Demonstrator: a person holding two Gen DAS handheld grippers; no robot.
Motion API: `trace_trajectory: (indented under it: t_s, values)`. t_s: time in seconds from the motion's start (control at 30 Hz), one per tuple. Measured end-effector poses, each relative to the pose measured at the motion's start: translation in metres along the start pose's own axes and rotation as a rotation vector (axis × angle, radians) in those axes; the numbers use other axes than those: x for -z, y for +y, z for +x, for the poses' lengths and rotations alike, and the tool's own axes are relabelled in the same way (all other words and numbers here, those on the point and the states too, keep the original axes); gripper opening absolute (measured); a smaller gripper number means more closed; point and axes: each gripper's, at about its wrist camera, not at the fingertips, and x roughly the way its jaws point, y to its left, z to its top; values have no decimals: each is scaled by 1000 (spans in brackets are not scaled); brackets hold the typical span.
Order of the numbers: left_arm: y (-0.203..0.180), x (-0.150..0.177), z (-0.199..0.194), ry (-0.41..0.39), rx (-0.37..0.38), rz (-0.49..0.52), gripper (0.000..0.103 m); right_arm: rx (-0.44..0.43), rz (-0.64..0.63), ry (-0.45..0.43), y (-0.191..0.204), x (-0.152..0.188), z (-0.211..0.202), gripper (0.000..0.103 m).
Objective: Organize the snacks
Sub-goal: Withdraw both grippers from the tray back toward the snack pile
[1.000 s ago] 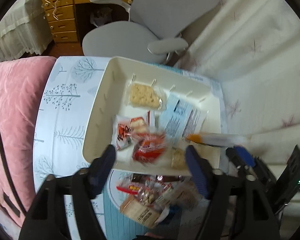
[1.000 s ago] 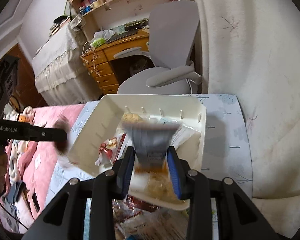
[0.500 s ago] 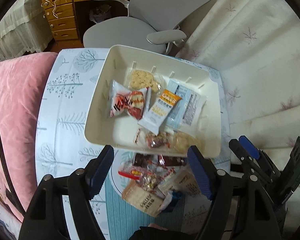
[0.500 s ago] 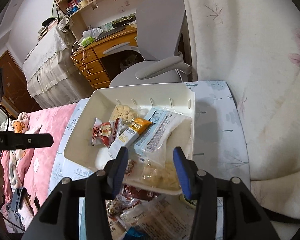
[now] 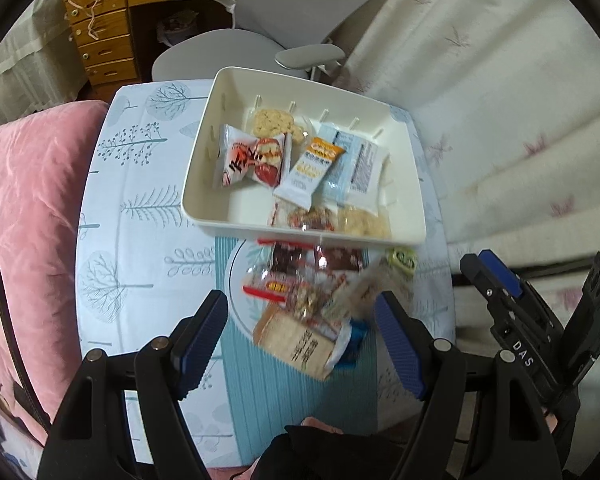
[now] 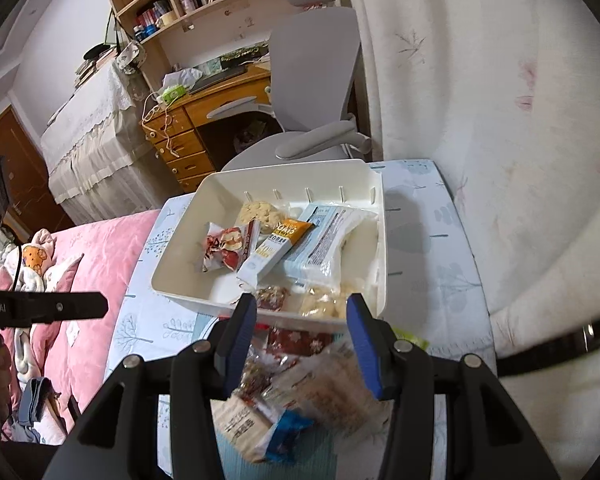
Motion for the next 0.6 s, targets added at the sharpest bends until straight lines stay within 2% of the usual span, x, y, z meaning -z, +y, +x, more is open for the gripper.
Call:
trace_trajectory:
  t_s: [0.3,0.6]
  values:
    - [22,44,-24,15,43,71,75,41,68,-19,30,45,-37,47]
    - [41,82,-24,73,75,99,76,65,145,21,62,96,-52,47]
